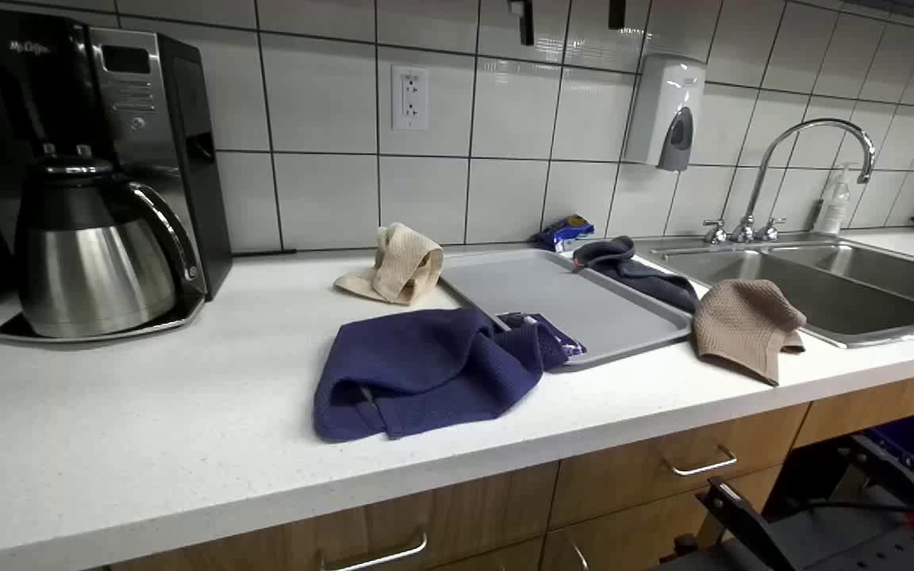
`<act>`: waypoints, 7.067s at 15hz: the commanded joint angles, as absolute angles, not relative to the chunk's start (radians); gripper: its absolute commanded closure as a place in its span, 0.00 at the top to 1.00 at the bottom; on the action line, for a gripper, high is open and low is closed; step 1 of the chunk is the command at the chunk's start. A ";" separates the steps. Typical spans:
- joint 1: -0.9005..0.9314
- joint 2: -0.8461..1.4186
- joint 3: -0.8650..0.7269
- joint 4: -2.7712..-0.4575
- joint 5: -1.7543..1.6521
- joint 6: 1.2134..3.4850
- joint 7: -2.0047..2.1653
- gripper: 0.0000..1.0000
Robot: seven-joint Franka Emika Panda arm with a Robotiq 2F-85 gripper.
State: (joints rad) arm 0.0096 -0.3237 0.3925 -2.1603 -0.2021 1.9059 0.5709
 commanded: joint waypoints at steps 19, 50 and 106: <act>0.109 -0.267 0.343 -2.235 -0.192 2.030 0.588 1.00; 0.267 0.180 0.242 -2.267 -0.147 2.425 0.577 1.00; 0.374 0.094 0.141 -2.265 -0.189 2.436 0.581 0.02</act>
